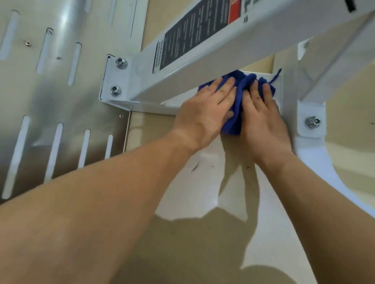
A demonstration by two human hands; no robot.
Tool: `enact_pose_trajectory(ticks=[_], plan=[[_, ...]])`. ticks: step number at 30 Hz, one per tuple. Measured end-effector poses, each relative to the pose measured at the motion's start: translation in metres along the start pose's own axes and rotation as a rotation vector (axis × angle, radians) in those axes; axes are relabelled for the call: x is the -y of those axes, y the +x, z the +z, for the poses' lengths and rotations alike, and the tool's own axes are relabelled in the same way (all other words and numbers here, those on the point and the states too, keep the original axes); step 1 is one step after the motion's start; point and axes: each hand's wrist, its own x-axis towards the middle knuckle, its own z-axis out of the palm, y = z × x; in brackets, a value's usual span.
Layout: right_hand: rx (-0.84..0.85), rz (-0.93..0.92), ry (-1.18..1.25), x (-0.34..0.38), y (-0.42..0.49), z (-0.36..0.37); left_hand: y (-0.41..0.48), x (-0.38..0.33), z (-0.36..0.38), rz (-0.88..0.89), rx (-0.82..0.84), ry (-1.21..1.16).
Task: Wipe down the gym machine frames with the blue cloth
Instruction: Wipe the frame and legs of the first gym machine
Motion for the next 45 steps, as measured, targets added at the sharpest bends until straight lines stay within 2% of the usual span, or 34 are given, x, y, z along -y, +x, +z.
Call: enact_pose_trajectory(ticks=[4,8,11,14,16,18,21,24,28,32,37,41,45], plan=[[-0.032,-0.002,0.02,0.004,-0.013,-0.001,-0.013,0.0,-0.015,-0.008,0.033,-0.141],[-0.098,-0.066,-0.117,0.006,-0.016,-0.003,-0.035,-0.012,-0.025,-0.033,0.006,-0.198],[-0.176,-0.137,-0.108,0.02,-0.02,-0.005,-0.058,-0.01,-0.031,-0.107,-0.02,-0.289],[-0.149,-0.155,0.043,0.058,-0.038,-0.001,-0.094,-0.001,-0.041,-0.308,-0.131,-0.348],[-0.123,-0.055,0.249,0.091,-0.046,0.002,-0.109,0.009,-0.051,-0.526,-0.267,-0.483],[-0.096,0.041,0.444,0.121,-0.045,0.007,-0.117,0.026,-0.062,-0.734,-0.399,-0.496],[-0.081,0.122,0.639,0.159,-0.029,0.018,-0.123,0.055,-0.076,-0.895,-0.441,-0.42],[-0.166,0.237,0.745,0.184,-0.017,0.03,-0.121,0.071,-0.082,-0.979,-0.394,-0.324],[-0.258,0.479,0.79,0.177,-0.007,0.041,-0.109,0.07,-0.082,-0.991,-0.326,-0.23],[-0.163,0.668,0.754,0.164,-0.008,0.044,-0.11,0.063,-0.077,-0.982,-0.281,-0.231],[-0.222,0.63,0.956,0.162,-0.017,0.043,-0.103,0.052,-0.071,-0.997,-0.291,-0.4],[-0.161,0.592,1.03,0.165,-0.025,0.042,-0.105,0.05,-0.069,-0.997,-0.294,-0.575],[-0.093,0.568,1.069,0.179,-0.02,0.047,-0.107,0.053,-0.073,-1.017,-0.318,-0.54]])
